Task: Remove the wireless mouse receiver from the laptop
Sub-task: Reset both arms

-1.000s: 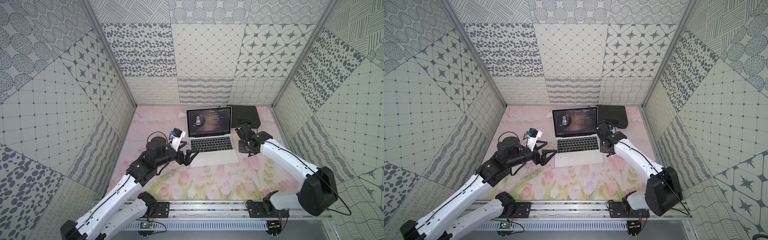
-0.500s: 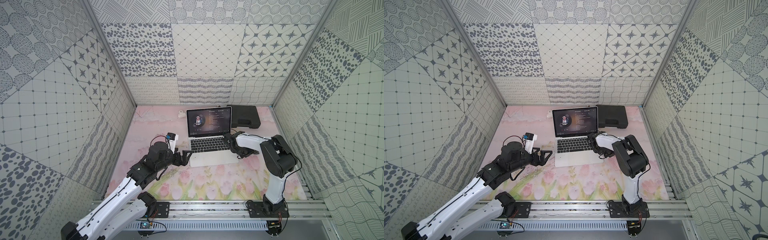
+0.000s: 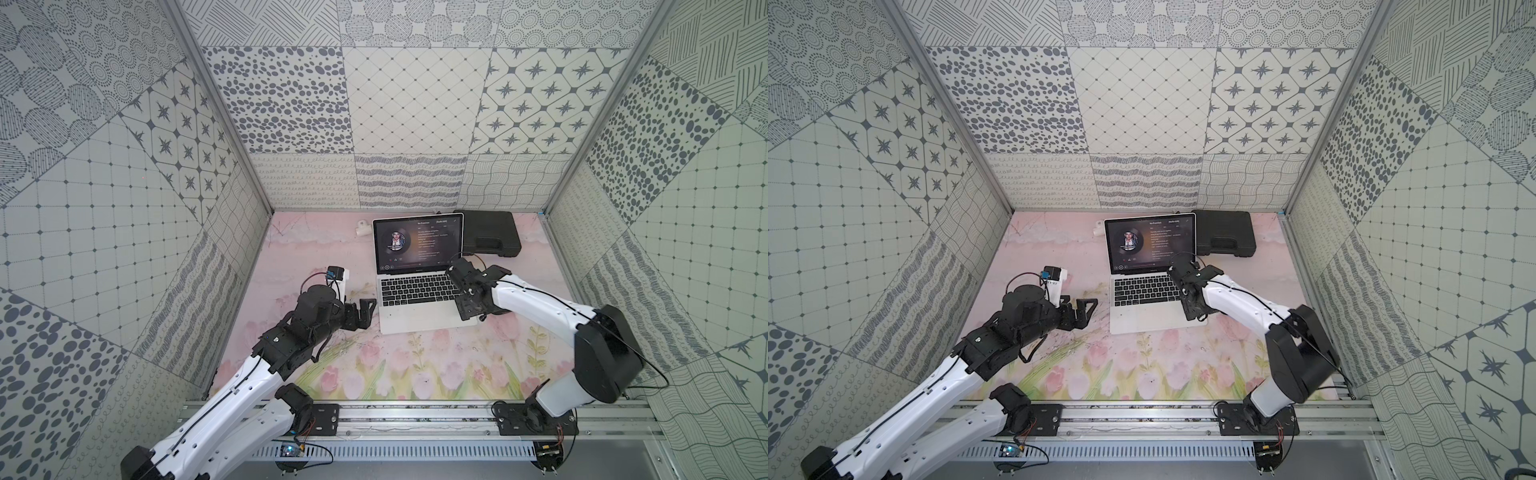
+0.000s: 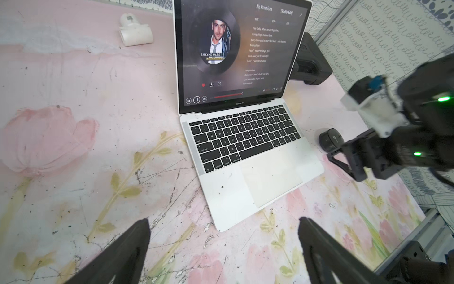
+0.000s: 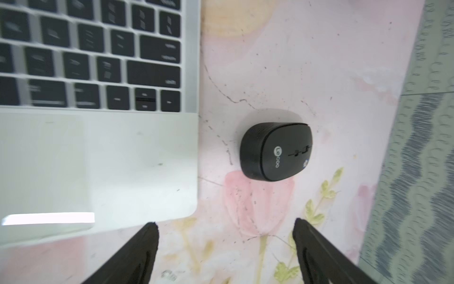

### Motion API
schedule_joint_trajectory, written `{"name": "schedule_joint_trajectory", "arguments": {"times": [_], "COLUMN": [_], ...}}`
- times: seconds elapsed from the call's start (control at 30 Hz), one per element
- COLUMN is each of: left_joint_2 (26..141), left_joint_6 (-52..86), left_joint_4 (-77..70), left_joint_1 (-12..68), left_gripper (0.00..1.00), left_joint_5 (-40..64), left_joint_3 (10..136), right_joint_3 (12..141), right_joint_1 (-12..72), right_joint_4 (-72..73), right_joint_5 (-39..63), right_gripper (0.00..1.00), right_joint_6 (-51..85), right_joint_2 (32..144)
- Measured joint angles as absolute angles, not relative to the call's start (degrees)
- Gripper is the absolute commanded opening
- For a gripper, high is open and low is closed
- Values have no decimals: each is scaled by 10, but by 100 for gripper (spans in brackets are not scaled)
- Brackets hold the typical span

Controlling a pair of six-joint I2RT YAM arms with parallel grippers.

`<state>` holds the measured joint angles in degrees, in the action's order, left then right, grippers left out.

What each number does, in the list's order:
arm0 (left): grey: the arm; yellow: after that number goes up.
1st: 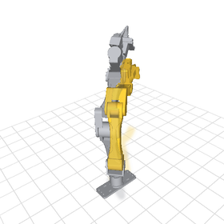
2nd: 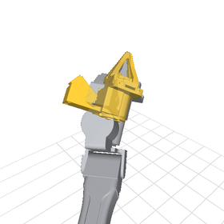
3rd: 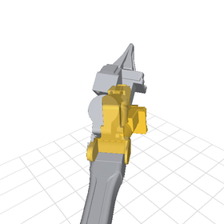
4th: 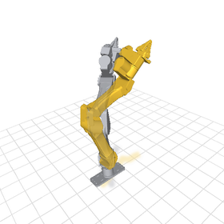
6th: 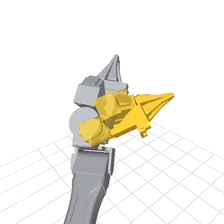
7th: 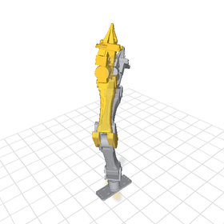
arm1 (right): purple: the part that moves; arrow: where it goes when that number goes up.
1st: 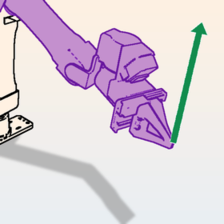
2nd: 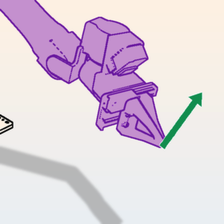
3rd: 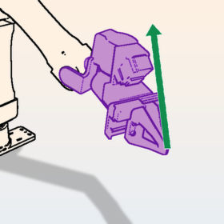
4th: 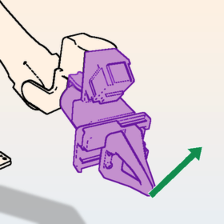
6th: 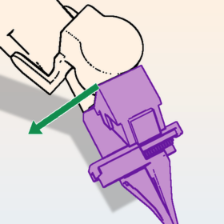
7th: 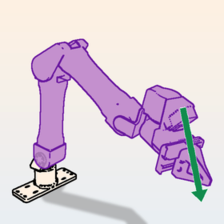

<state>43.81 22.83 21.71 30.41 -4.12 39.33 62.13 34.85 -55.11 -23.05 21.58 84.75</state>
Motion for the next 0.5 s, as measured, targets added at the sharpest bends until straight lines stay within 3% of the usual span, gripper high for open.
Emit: {"name": "schedule_joint_trajectory", "arguments": {"times": [0.1,0.23,0.33,0.5], "left_joint_2": [438,444,457,482], "left_joint_6": [228,227,222,197], "left_joint_4": [215,197,176,135], "left_joint_1": [299,282,261,211], "left_gripper": [99,99,99,99], "left_joint_5": [-58,-85,-102,-123], "left_joint_3": [385,369,361,354], "right_joint_3": [612,569,492,326], "right_joint_1": [300,166,86,24], "right_joint_4": [-529,-438,-314,-70], "right_joint_5": [-150,-74,-41,-11], "right_gripper": [97,97,97,97], "right_joint_6": [209,185,158,100], "right_joint_2": [751,662,629,638]}}
